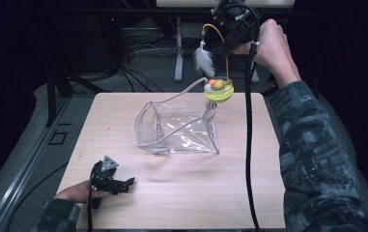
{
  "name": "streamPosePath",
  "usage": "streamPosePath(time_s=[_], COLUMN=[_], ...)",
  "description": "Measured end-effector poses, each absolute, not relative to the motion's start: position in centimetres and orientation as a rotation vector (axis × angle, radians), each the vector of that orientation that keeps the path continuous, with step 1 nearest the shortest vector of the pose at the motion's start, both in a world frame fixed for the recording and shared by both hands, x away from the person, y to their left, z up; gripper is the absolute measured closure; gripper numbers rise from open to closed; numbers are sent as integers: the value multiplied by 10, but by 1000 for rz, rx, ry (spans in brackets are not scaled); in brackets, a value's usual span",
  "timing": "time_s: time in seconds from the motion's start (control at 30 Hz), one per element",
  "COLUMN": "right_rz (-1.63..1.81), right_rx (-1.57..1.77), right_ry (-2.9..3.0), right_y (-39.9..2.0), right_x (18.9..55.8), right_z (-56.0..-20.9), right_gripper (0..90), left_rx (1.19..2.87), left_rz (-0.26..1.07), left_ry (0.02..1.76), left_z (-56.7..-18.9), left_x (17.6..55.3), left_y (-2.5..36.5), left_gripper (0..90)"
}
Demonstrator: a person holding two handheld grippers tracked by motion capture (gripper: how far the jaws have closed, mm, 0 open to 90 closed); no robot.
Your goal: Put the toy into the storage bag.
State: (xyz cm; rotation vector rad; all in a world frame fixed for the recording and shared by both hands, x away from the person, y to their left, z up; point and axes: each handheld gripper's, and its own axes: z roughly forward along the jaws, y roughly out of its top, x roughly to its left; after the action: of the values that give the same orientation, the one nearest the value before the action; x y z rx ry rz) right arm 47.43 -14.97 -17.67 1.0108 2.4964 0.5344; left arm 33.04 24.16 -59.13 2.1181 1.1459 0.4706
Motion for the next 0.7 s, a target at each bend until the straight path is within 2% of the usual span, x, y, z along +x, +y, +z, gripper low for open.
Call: streamPosePath(time_s=[0.7], right_rz=[557], right_rx=[922], right_ry=[2554], right_y=[-110], right_x=[478], right_z=[-185], right_gripper=[883], left_rx=[2116], left_rz=[471], left_ry=[1147], left_z=[-591], left_x=[330], left_y=[242], left_gripper=[0])
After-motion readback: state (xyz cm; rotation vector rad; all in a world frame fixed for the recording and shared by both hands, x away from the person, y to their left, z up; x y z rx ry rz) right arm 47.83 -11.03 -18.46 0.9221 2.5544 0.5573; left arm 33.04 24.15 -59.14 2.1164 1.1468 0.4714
